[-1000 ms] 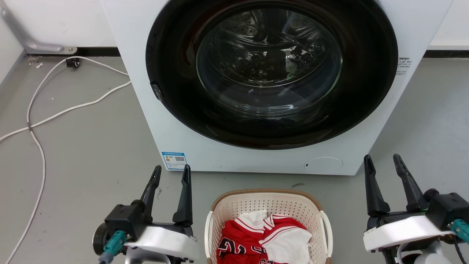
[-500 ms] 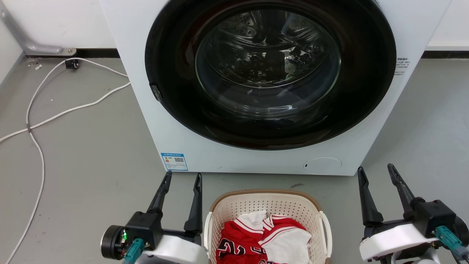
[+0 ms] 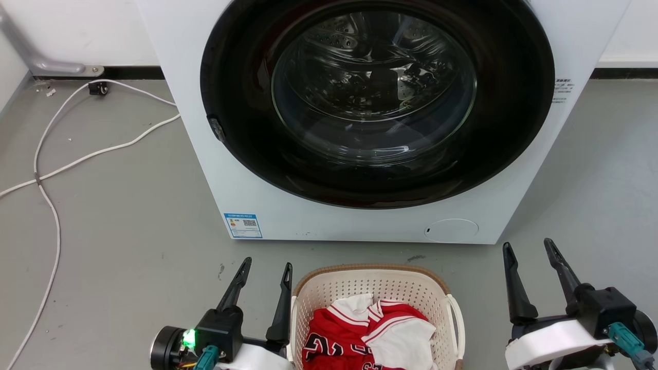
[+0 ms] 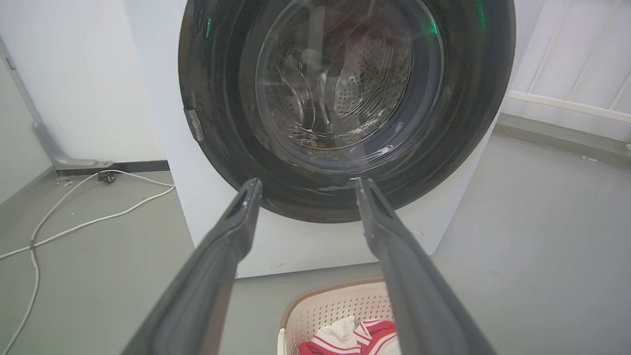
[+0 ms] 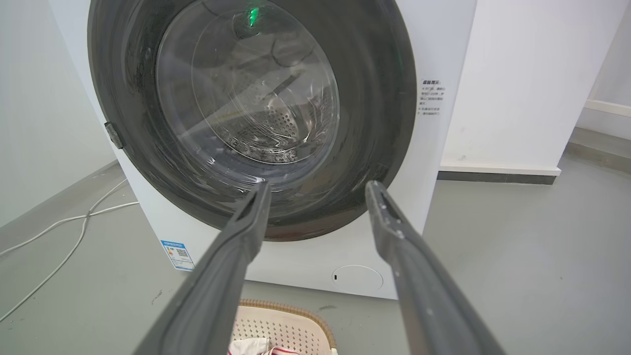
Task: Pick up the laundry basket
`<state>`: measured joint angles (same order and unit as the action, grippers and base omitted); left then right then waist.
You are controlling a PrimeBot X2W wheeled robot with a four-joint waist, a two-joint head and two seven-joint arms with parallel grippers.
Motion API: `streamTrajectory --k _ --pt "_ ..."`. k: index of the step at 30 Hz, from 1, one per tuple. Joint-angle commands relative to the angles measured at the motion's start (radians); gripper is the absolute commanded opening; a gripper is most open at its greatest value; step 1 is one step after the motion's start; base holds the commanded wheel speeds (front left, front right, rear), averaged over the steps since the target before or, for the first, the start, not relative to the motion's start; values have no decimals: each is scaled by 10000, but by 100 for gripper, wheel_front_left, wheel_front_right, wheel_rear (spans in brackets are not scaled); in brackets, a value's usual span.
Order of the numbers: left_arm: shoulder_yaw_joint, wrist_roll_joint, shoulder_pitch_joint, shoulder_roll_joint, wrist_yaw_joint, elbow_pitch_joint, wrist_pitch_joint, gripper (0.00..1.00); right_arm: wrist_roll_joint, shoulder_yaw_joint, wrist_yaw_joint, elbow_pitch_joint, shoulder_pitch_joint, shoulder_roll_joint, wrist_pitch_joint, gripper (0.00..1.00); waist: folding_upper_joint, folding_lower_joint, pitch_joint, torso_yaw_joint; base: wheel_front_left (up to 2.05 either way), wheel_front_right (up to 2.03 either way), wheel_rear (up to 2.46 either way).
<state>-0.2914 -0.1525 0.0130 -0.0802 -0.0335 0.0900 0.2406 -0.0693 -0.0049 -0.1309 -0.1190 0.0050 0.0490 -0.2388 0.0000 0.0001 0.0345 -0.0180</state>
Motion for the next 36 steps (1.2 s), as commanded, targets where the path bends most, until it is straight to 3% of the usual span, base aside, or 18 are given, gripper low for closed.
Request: streamTrajectory --k 1,23,36 --pt "29 269 52 53 7 -3 87 100 187 14 3 -19 34 22 -101 100 0 -1 1 1 0 0 0" --pt "498 597 129 301 391 138 254 100 79 75 3 -419 -69 21 -274 100 0 -1 104 -33 0 0 0" --pt "426 482 48 303 291 99 252 100 51 84 5 -498 -185 21 -274 100 0 -1 193 -40 0 0 0"
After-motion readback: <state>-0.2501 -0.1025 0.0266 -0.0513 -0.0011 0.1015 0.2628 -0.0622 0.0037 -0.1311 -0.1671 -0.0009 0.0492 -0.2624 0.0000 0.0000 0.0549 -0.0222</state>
